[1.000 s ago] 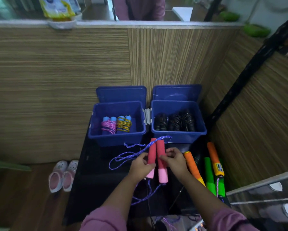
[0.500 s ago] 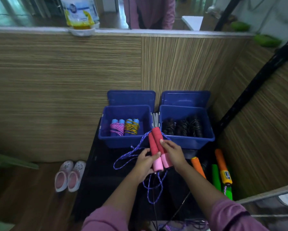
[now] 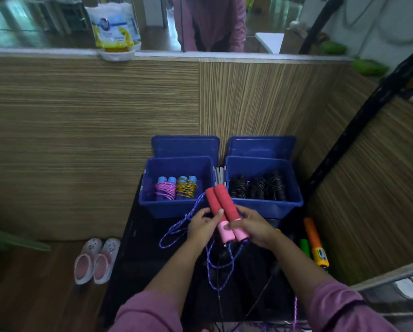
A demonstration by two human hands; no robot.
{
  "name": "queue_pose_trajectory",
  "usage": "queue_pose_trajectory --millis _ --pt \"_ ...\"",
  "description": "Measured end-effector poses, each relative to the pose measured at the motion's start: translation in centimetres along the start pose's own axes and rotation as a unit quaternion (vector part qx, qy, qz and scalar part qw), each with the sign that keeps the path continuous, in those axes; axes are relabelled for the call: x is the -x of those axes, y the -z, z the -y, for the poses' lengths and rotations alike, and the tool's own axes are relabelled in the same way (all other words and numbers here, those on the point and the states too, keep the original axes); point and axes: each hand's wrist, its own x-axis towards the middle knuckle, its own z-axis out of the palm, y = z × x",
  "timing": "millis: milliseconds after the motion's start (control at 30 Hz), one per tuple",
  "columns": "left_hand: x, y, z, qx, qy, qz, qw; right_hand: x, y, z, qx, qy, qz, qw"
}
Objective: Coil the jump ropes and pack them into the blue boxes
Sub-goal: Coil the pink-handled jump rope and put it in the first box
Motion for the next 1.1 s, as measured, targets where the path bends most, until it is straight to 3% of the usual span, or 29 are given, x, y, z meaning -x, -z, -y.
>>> queue_pose_trajectory --millis 67,100,167,233,300,367,433,500,600,667,733,800,933,1100 --pt "-0.2 1.1 0.3 -0.156 -0.161 -0.095 0.970 -0.2 0.2 0.4 0.021 -0.019 0.003 1.000" --pt "-0.3 1.9 0.4 -0.237 -0.279 -0.127 0.922 -0.3 0.3 0.8 0.036 -0.029 0.006 0.999" --pt "-0.4 3.2 -0.1 -0.373 -0.474 -0.083 0.793 -0.6 0.6 1.8 0.075 -0.046 0.020 0.996" --pt "-0.9 3.9 -1.0 -0.468 -0.535 0.025 0.703 -0.7 0.5 3.1 0.104 -0.068 0.046 0.991" --pt "-1.7 4.3 -1.7 -0.540 -0.529 0.070 0.650 -0.8 0.3 4.3 0.123 -0.078 0.070 0.987" --pt "-2.3 4.6 -2.4 -0.583 -0.515 0.069 0.624 -0.8 0.1 5.3 0.144 -0.072 0.080 0.984" --pt "-2.7 4.8 -2.6 -0.582 -0.519 0.034 0.625 -0.9 0.1 5.9 0.118 -0.068 0.084 0.987" --pt "-2.8 4.9 -2.5 -0.576 -0.499 0.012 0.648 -1.2 0.2 6.1 0.080 -0.055 0.067 0.993" --pt "-2.6 4.9 -2.6 -0.597 -0.393 -0.006 0.699 -1.4 0.1 6.0 0.017 -0.029 0.031 0.999" --pt "-2.5 4.8 -2.5 -0.613 -0.311 -0.013 0.726 -1.4 0.3 5.7 0.064 0.010 0.007 0.998" --pt "-2.5 4.7 -2.5 -0.608 -0.277 -0.002 0.744 -1.6 0.5 5.5 0.190 0.057 -0.016 0.980" --pt "-2.6 4.6 -1.9 -0.575 -0.278 0.023 0.770 -2.0 0.7 5.2 0.261 0.095 -0.033 0.960" --pt "-2.2 5.2 -1.0 -0.449 -0.284 0.058 0.845 -2.3 0.8 5.3 0.248 0.089 -0.035 0.964" --pt "-1.7 6.0 -0.6 -0.391 -0.299 0.101 0.864 -2.0 0.3 5.6 0.224 0.071 -0.021 0.972"
